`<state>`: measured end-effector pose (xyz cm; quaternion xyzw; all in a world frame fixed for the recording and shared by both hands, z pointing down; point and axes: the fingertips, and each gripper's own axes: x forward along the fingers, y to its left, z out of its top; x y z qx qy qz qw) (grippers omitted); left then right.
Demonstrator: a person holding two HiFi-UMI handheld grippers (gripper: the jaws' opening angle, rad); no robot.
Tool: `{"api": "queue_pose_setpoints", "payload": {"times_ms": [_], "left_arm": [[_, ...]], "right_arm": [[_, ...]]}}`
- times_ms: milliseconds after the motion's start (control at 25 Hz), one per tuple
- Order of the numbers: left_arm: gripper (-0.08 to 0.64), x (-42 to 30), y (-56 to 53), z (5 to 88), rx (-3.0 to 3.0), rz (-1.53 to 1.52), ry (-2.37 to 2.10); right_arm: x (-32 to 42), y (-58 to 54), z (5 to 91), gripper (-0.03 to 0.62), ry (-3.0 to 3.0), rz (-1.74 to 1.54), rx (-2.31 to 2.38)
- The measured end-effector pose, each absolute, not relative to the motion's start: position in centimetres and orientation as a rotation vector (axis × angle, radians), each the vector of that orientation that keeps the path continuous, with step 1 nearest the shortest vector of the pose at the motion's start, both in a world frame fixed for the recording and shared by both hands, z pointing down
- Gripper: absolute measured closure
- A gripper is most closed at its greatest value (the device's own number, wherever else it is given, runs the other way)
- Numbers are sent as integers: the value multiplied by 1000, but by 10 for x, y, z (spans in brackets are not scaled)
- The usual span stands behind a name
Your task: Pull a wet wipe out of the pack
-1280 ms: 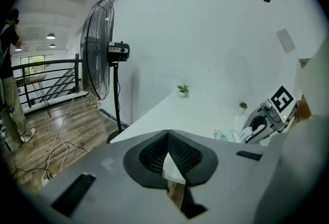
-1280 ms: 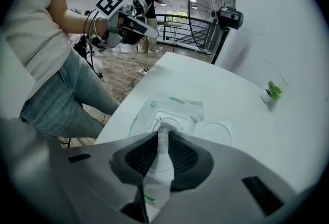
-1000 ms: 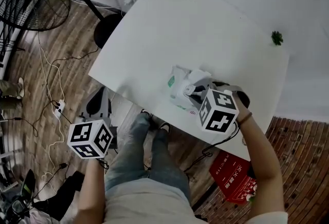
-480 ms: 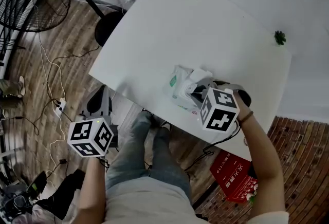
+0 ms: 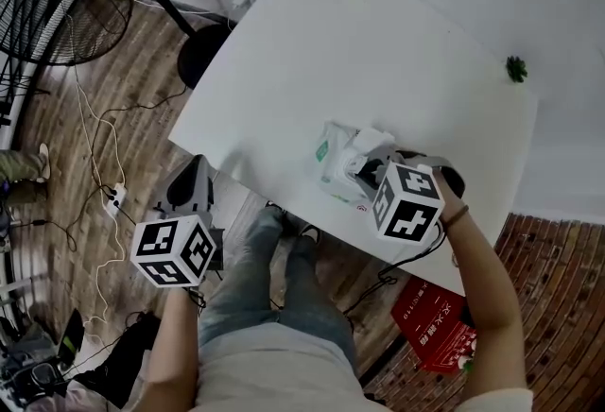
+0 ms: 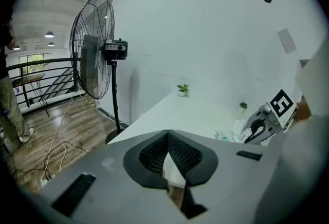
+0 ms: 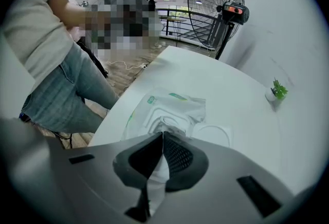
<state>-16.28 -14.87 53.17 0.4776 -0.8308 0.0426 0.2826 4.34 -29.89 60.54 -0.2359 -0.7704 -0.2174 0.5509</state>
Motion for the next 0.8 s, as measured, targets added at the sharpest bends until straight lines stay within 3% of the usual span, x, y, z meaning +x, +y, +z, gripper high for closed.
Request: {"api": "queue_pose_setpoints", "payload": {"times_ms": [800], "left_arm": [[558,-175,-160,504,1332,55,-2245]], "right_arm": [[47,-304,578,586,-1845,-497,-466]]}}
